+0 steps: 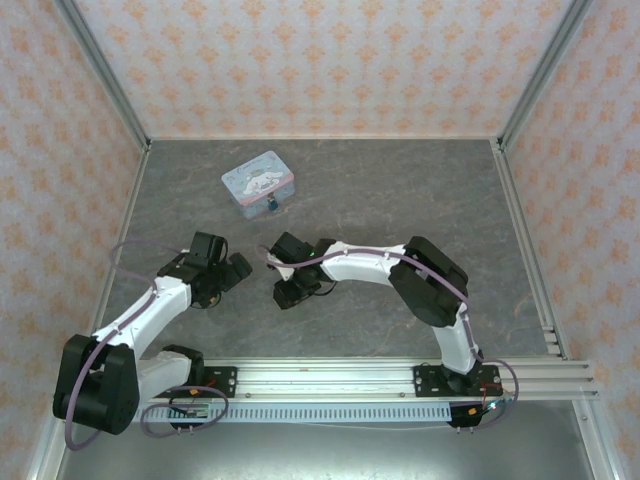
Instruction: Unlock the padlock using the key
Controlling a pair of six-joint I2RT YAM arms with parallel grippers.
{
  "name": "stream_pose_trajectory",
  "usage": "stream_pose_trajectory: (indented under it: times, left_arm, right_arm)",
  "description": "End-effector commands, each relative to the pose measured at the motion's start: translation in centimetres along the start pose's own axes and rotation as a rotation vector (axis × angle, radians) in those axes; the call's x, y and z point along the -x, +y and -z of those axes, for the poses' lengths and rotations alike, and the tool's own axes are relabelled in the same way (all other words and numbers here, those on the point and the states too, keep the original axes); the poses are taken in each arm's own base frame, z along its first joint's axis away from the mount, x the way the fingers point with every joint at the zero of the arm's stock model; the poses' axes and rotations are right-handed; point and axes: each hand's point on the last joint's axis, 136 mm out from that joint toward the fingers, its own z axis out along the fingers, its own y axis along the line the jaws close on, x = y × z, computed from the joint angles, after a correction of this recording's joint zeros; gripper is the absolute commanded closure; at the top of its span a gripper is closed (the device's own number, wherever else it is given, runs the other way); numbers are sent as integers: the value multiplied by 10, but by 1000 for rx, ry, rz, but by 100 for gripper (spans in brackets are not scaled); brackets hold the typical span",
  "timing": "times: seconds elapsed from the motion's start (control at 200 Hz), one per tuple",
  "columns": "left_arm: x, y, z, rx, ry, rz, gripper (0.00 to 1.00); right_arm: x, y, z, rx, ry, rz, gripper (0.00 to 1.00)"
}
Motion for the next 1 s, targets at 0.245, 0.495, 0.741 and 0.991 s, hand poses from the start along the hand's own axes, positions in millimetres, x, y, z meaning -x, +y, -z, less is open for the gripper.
stream_pose_trajectory:
  times: [0.245,0.495,0.741,0.991]
  left_arm:
    - [4,3,2,41,-12,13,0]
    - [5,3,3,42,-15,12,0]
    - [7,2,6,40,-20,4,0]
    - [7,1,7,36,-22,-1,0]
  right_arm:
    - [-27,-26,6,-141,62,-17,74]
    - [-29,-32,13,-180,53,-22,83]
    - [-27,-29,24,-174,10,-36,93]
    - [-27,-33,30,-179,-6,-50,98]
